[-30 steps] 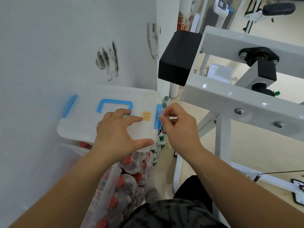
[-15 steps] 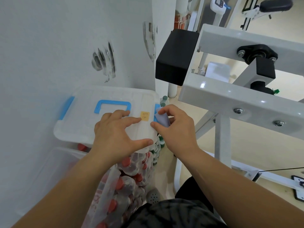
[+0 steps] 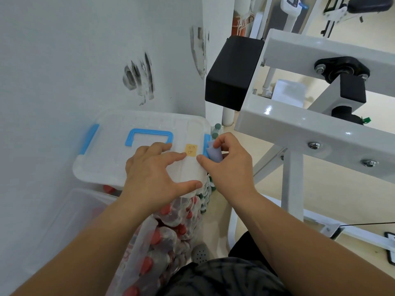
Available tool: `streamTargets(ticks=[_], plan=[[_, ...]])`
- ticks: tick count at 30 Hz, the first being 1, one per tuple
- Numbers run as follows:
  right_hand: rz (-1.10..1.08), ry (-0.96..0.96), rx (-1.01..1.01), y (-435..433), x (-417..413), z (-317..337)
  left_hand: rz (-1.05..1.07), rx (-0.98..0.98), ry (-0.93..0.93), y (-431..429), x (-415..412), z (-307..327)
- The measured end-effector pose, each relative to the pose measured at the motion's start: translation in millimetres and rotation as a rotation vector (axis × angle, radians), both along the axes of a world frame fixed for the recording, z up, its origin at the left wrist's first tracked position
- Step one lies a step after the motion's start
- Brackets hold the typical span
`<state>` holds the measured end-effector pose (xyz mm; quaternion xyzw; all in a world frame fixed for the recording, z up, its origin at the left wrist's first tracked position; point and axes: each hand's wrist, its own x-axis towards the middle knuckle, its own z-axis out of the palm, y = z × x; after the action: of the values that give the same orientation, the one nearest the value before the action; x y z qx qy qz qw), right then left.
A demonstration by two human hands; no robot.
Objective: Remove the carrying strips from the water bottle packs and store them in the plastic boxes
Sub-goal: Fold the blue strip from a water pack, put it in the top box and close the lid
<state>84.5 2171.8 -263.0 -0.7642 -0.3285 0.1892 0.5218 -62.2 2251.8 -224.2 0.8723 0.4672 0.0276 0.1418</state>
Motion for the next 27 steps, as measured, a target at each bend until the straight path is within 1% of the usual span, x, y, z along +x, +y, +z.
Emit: streamTargets(ticks=[3,10,14,15,17,21,24,26,27], plan=[[-0.01,0.039,0.008,-0.5,0.2,0.8,0.002,0.002,0.008,0.8,-0.4,0.7],[-0.041,0.058,0.011,-2.4,1.3,-3.3,0.001,0.016,0.028,-2.2,2.7,-0.7],[-0.055,0.143,-0.008,-15.6,12.7,-7.8,0.011,-0.013,-0.014,1.4,-4.4,-0.1],[-0.042,0.136,-0.011,-18.6,15.3,-7.1,0.01,-0.014,-0.021,1.5,-5.2,-0.2],[-0.012,0.073,-0.002,-22.0,17.4,-3.6,0.007,-0.011,-0.017,1.2,-4.4,-0.6],[0.037,-0.075,0.1,-20.6,12.6,9.6,0.001,-0.029,-0.037,2.0,-3.5,1.9],[0.125,-0.173,0.126,-11.3,7.3,17.2,0.018,-0.072,-0.172,5.0,-13.4,6.2],[0.197,-0.205,0.108,1.1,1.1,23.0,0.059,-0.019,-0.284,10.1,-27.5,9.0],[0.235,-0.216,0.087,8.6,-3.5,26.9,0.094,0.022,-0.31,14.6,-36.2,10.6]])
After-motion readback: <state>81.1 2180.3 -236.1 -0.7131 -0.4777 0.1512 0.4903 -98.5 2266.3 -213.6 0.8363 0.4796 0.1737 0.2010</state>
